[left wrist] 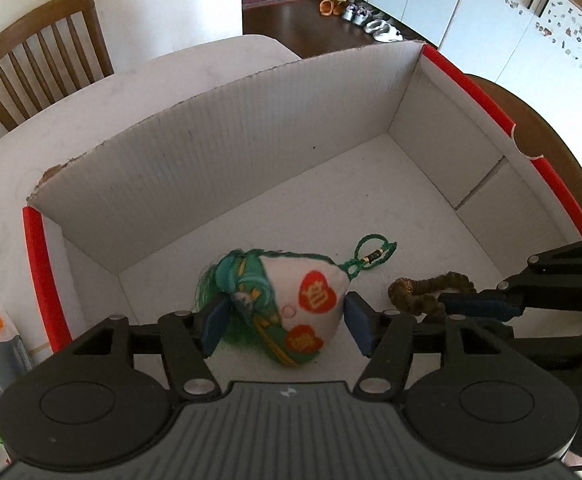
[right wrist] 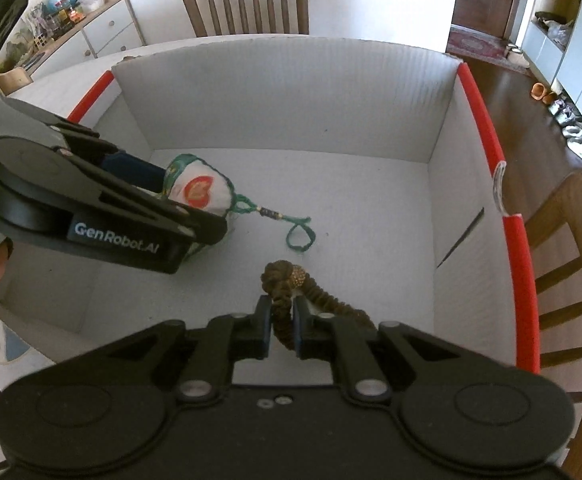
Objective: Organize objects
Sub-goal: 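Open the left tool to drop the pouch while the right tool releases the bracelet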
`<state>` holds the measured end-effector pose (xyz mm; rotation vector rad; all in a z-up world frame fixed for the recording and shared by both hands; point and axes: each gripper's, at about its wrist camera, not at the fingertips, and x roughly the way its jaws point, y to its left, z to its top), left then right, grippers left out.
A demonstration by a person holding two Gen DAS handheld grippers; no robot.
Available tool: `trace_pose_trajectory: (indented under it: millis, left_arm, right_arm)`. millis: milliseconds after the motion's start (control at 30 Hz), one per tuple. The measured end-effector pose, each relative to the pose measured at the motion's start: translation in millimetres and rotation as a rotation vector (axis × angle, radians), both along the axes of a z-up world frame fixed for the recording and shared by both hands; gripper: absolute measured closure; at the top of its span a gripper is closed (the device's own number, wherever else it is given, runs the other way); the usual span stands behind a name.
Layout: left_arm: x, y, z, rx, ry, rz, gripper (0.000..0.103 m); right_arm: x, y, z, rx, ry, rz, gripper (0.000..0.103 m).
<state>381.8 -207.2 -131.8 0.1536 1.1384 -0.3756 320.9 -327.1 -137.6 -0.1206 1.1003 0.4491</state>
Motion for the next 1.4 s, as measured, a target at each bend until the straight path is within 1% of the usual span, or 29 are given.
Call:
trace_pose_trajectory:
  millis: [200,367,800,1033,1133,1333,1400]
  left_arm:
    - [-4.4,1.6,11.9,-0.001,-0.047,0.001,0.041]
    - [-12.8,8.0,26.3,-0.014,-0.095,0.014,0.041]
    - [-57.2,30.5,73.6,-0.064,-0.238,0.021,0.041]
    - [-85.1,49.4,95.4,-0.127,-0.29,0.027,0.041]
    - [-99.0,59.6,101.7,-0.154,-0.31,0.026,0.036]
    - [-124.1,84.2,111.7,-0.175,-0.352,0.026,0.036]
    - [-131.5,92.8,114.3,-0.181,-0.365,0.028,0.035]
  right_arm:
    - [0.0,-4.9,9.0,0.018,-0.014,-0.009,0.089]
    - [-5.6,-11.7,25.5,0.049,-0.043,-0.028,0.087]
    - [-33.0,-13.2,69.5,0.096,-0.138,-0.075,0.085]
    - [-55.9,-3.1,92.2,0.113,-0.196,-0.09,0.084]
    - [-66.2,2.5,98.2,0.13,-0.208,-0.092,0.083]
    - [-87.4,17.4,106.7,0.158,-0.225,-0.109,0.077]
    - [-94.5,23.3,110.0,0.164,-0.24,-0.111,0.073]
